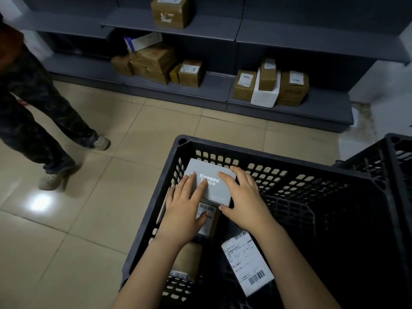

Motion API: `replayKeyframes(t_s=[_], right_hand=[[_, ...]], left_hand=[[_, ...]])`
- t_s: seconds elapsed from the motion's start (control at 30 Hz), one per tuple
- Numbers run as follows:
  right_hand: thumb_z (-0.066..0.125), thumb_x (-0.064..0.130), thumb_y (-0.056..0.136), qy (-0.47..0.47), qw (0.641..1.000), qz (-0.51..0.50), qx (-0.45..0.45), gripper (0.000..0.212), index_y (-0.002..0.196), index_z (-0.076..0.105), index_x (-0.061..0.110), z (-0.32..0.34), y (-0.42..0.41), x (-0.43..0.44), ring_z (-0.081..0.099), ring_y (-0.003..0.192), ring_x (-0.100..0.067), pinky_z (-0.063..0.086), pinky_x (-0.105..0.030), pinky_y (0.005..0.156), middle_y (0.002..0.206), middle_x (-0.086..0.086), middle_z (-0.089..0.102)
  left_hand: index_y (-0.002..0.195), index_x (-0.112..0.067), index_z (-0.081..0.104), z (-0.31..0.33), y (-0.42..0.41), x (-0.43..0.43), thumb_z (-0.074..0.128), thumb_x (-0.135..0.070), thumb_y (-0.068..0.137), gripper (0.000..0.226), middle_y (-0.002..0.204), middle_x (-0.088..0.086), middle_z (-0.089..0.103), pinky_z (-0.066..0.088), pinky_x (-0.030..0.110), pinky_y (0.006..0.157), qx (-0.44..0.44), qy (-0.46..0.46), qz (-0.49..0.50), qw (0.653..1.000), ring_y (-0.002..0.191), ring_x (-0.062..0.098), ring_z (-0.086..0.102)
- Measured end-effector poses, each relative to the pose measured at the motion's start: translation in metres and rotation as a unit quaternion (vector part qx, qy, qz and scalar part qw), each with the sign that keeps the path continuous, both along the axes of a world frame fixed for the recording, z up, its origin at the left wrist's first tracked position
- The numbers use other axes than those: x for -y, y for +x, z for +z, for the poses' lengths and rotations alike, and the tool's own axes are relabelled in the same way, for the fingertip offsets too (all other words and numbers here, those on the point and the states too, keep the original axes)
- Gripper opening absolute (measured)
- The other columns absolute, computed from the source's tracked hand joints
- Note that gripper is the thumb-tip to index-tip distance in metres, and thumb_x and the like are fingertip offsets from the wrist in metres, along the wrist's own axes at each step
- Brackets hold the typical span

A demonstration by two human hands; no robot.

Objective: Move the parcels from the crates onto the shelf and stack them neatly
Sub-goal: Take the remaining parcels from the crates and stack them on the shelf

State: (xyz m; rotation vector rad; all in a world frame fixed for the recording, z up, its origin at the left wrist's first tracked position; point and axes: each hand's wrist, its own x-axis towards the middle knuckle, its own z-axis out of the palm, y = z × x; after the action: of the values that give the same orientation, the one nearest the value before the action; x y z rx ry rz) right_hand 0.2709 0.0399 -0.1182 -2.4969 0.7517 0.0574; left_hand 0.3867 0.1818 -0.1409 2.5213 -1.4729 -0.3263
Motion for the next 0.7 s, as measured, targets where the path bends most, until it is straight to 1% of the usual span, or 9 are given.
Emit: replayKeyframes(t_s=[0.1, 0.17, 0.23, 0.33, 0.43, 0.57, 0.7], right_hand=[[0.067, 0.029, 0.087, 0.007, 1.000, -0.003, 0.002, 0.079, 0.150, 0.020, 0.033, -0.003, -0.003, -0.001, -0.001, 0.146, -0.019, 0.008, -0.036, 0.118, 0.159, 0.002, 0.003], [0.066, 0.030, 0.087, 0.005, 1.000, -0.005, 0.002, 0.078, 0.150, 0.021, 0.033, -0.004, -0.009, -0.002, -0.001, 0.147, -0.019, 0.008, -0.037, 0.118, 0.160, 0.003, 0.001], [0.065, 0.030, 0.088, 0.008, 1.000, -0.012, 0.002, 0.077, 0.150, 0.020, 0.034, -0.005, -0.019, -0.004, 0.000, 0.147, -0.019, 0.008, -0.036, 0.117, 0.161, 0.004, 0.001], [0.065, 0.028, 0.087, 0.021, 0.999, -0.032, -0.002, 0.077, 0.150, 0.021, 0.035, -0.006, -0.039, -0.006, 0.003, 0.146, -0.018, 0.009, -0.035, 0.117, 0.160, 0.005, 0.005], [0.065, 0.028, 0.087, 0.030, 0.998, -0.045, -0.021, 0.077, 0.150, 0.022, 0.037, -0.008, -0.059, -0.008, 0.007, 0.146, -0.018, 0.009, -0.034, 0.116, 0.159, 0.006, 0.008], [0.062, 0.027, 0.088, 0.035, 0.997, -0.032, -0.055, 0.076, 0.150, 0.020, 0.037, -0.014, -0.076, -0.014, 0.009, 0.145, -0.019, 0.009, -0.033, 0.116, 0.159, 0.006, 0.007], [0.062, 0.028, 0.088, 0.044, 0.996, -0.010, -0.074, 0.075, 0.150, 0.021, 0.035, -0.031, -0.081, -0.024, 0.012, 0.144, -0.020, 0.011, -0.031, 0.115, 0.159, 0.003, 0.009]], left_hand=[[0.152, -0.025, 0.020, 0.001, -0.001, 0.002, 0.067, -0.036, 0.084, 0.083, 0.160, 0.009, 0.011, 0.005, 0.045, 0.115, -0.002, -0.005, -0.004, 1.000, 0.148, 0.027, 0.006], [0.152, -0.024, 0.021, 0.000, -0.004, 0.002, 0.067, -0.034, 0.084, 0.082, 0.160, 0.010, 0.010, 0.001, 0.043, 0.114, -0.009, -0.011, -0.001, 1.000, 0.147, 0.027, 0.005], [0.151, -0.024, 0.024, -0.001, -0.010, 0.001, 0.068, -0.033, 0.083, 0.081, 0.159, 0.011, 0.014, 0.004, 0.044, 0.114, -0.012, -0.016, -0.011, 1.000, 0.147, 0.028, 0.008], [0.150, -0.023, 0.029, -0.003, -0.022, -0.001, 0.069, -0.032, 0.081, 0.081, 0.158, 0.012, 0.020, 0.011, 0.046, 0.113, -0.013, -0.033, -0.028, 0.999, 0.146, 0.027, 0.013], [0.148, -0.022, 0.032, -0.004, -0.032, -0.007, 0.072, -0.033, 0.077, 0.082, 0.156, 0.012, 0.026, 0.016, 0.047, 0.112, -0.014, -0.037, -0.034, 0.999, 0.143, 0.024, 0.014], [0.146, -0.024, 0.032, -0.008, -0.041, -0.014, 0.076, -0.033, 0.074, 0.085, 0.157, 0.011, 0.024, 0.016, 0.047, 0.111, -0.027, -0.008, -0.035, 0.999, 0.143, 0.025, 0.016], [0.146, -0.023, 0.033, -0.013, -0.045, -0.019, 0.076, -0.030, 0.072, 0.086, 0.158, 0.013, 0.021, 0.017, 0.047, 0.110, -0.026, -0.014, -0.033, 0.999, 0.141, 0.026, 0.014]])
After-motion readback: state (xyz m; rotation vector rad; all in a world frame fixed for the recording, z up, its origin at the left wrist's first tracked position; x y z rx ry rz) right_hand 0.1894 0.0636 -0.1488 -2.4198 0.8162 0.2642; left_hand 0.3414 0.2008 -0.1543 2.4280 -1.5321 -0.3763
